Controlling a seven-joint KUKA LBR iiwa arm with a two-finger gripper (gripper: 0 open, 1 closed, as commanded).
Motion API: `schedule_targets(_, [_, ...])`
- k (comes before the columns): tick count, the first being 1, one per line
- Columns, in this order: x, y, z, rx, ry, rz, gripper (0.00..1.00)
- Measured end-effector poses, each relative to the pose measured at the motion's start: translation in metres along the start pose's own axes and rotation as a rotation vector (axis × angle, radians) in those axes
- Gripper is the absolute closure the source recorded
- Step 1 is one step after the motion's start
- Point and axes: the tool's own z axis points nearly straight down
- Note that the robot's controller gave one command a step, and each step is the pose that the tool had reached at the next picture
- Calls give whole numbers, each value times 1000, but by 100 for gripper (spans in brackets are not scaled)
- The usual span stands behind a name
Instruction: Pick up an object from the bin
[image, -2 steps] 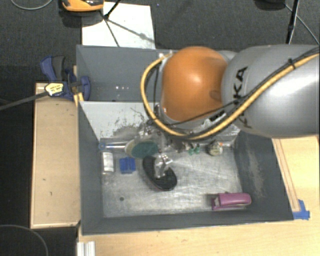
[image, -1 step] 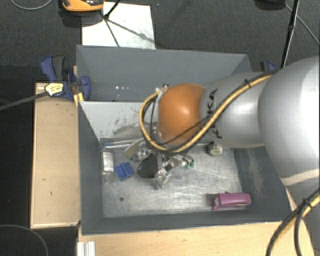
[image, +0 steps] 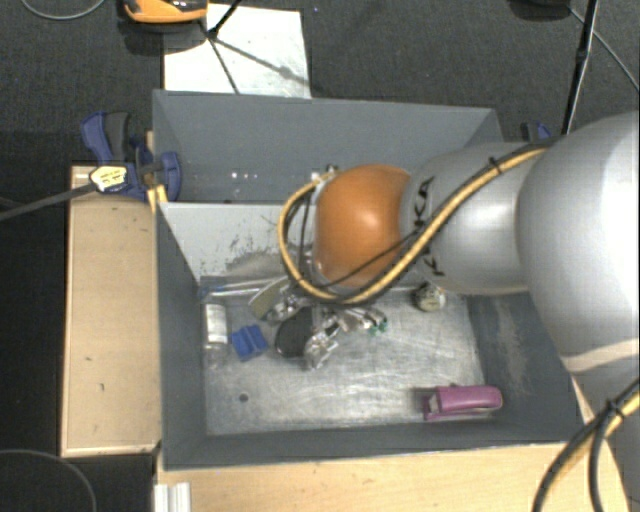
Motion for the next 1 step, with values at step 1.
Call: schedule_targets(1, [17, 4, -123, 5, 1, -11, 100])
